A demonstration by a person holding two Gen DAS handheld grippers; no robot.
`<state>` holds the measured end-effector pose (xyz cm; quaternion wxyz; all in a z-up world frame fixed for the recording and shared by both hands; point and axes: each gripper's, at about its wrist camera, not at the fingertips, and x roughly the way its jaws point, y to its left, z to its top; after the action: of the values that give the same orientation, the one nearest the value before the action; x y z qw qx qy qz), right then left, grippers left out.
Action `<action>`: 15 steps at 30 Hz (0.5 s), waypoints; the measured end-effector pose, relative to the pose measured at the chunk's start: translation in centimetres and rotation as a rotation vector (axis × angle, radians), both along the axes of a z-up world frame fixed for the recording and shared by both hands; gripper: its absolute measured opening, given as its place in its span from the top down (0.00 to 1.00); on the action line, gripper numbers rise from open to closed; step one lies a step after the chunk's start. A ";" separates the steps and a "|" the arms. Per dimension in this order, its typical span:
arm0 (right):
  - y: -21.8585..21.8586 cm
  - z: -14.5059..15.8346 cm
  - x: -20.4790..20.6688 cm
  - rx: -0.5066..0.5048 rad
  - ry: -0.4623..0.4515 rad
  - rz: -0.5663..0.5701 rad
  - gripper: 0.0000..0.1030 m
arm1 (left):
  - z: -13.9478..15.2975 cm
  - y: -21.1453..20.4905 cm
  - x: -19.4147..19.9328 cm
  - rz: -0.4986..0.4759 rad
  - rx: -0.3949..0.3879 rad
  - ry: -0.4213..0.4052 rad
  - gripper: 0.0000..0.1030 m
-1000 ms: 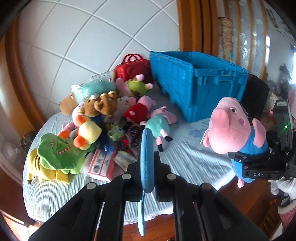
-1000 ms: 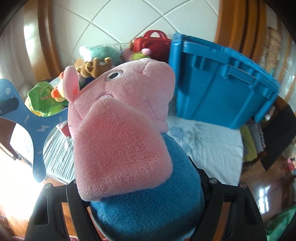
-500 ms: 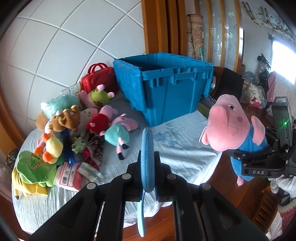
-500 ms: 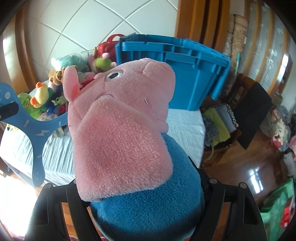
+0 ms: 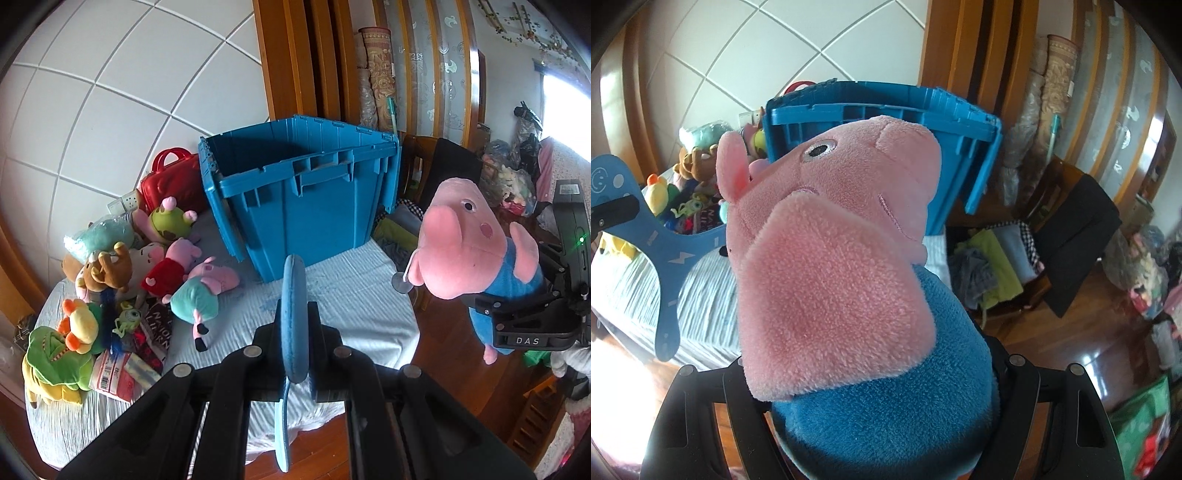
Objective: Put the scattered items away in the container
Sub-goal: 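Carry the boomerang with the left tool while the right tool carries the pig toward the crate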
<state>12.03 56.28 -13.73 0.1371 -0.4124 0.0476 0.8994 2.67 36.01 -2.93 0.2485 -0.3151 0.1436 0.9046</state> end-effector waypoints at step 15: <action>6.2 4.2 -2.3 0.046 0.059 0.053 0.21 | 4.5 5.4 -4.1 -0.023 -0.043 0.067 0.92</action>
<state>9.71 62.51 -9.53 0.1211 -0.3836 0.0200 0.9153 -1.47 41.41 1.52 0.2470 -0.2884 0.1750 0.9084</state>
